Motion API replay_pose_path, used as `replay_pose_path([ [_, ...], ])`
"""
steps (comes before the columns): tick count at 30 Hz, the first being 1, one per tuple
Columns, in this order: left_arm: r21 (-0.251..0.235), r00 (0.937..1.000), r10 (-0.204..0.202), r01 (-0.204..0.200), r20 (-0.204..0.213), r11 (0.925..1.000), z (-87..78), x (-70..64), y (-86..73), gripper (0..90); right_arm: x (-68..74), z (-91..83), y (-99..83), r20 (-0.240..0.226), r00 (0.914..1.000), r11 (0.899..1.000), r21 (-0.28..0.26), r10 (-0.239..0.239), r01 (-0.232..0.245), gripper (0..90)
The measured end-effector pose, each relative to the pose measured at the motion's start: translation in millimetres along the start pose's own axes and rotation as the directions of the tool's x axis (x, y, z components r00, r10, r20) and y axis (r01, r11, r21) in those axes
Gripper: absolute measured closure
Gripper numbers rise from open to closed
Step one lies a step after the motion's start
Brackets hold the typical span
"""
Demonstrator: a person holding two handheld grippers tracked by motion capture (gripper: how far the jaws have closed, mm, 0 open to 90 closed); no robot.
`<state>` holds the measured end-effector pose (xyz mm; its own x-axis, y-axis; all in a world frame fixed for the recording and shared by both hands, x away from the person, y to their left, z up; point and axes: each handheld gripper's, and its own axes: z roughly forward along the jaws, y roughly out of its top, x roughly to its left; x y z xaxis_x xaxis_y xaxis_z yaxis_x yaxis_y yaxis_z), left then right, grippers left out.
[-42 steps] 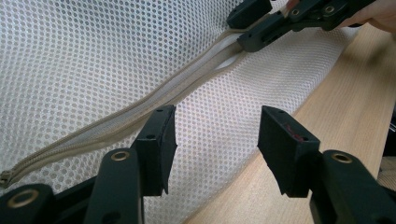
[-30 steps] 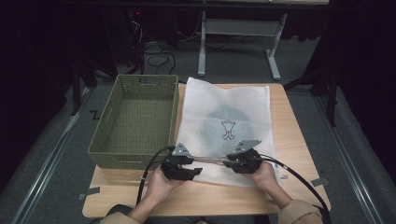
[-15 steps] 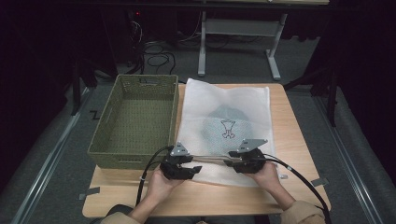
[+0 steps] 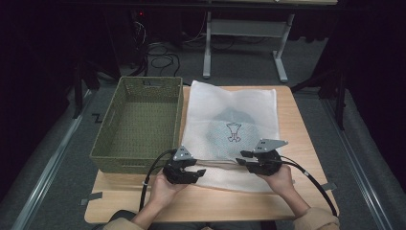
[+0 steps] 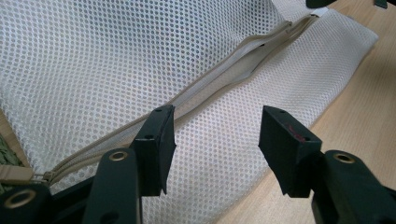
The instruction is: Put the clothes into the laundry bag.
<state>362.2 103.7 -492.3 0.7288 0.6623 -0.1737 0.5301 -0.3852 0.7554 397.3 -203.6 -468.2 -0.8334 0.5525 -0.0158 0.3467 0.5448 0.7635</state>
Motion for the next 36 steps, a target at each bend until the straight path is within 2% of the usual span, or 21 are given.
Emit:
replay_pose_path([
  [8, -0.014, 1.0, 0.001, -0.001, -0.007, 0.9999, -0.9, 0.4, 0.2, 45.2, -6.5, -21.3, 0.7, 0.03, 0.9992, 0.999, -0.045, 0.028, -0.027, 64.0],
  [17, -0.022, 0.9999, 0.001, -0.001, -0.014, 0.9998, -1.9, 1.1, 0.1, 45.2, -11.0, -35.5, -7.2, 0.055, 0.9976, 0.998, -0.046, 0.042, -0.039, 63.3],
  [22, -0.029, 0.9998, 0.002, -0.002, -0.019, 0.9996, -2.9, 1.1, 0.2, 45.2, -13.0, -45.6, -12.8, 0.055, 0.9966, 0.996, -0.067, 0.061, -0.058, 62.8],
  [28, -0.032, 0.9998, 0.005, -0.005, -0.019, 0.9995, -3.6, 1.8, 0.2, 45.2, -14.9, -55.3, -19.2, 0.074, 0.994, 0.994, -0.077, 0.081, -0.075, 62.0],
  [36, -0.035, 0.9998, 0.003, -0.004, -0.017, 0.9994, -3.5, 1.9, 0.0, 45.3, -16.1, -61.2, -27.7, 0.075, 0.9914, 0.991, -0.094, 0.107, -0.1, 61.1],
])
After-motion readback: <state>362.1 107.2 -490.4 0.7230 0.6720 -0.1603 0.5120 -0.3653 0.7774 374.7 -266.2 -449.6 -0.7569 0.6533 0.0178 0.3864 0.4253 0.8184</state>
